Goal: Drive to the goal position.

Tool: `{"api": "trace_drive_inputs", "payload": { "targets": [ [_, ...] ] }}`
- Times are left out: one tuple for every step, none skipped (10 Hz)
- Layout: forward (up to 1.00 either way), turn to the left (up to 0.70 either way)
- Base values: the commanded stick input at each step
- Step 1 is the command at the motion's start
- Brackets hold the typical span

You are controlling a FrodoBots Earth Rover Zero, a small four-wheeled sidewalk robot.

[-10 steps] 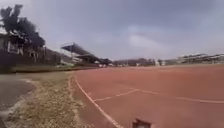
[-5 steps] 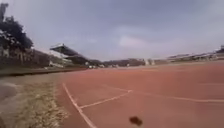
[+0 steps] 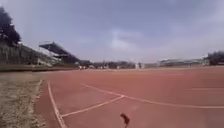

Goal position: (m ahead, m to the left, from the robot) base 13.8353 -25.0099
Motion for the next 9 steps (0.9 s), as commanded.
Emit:
{"api": "trace_drive_inputs", "payload": {
  "targets": [
    [0.7, -0.35],
    [0.7, -0.35],
    [0.7, -0.35],
    [0.7, -0.35],
    [0.7, -0.35],
    [0.7, -0.35],
    [0.7, -0.35],
    [0.7, -0.35],
    [0.7, -0.35]
  ]
}}
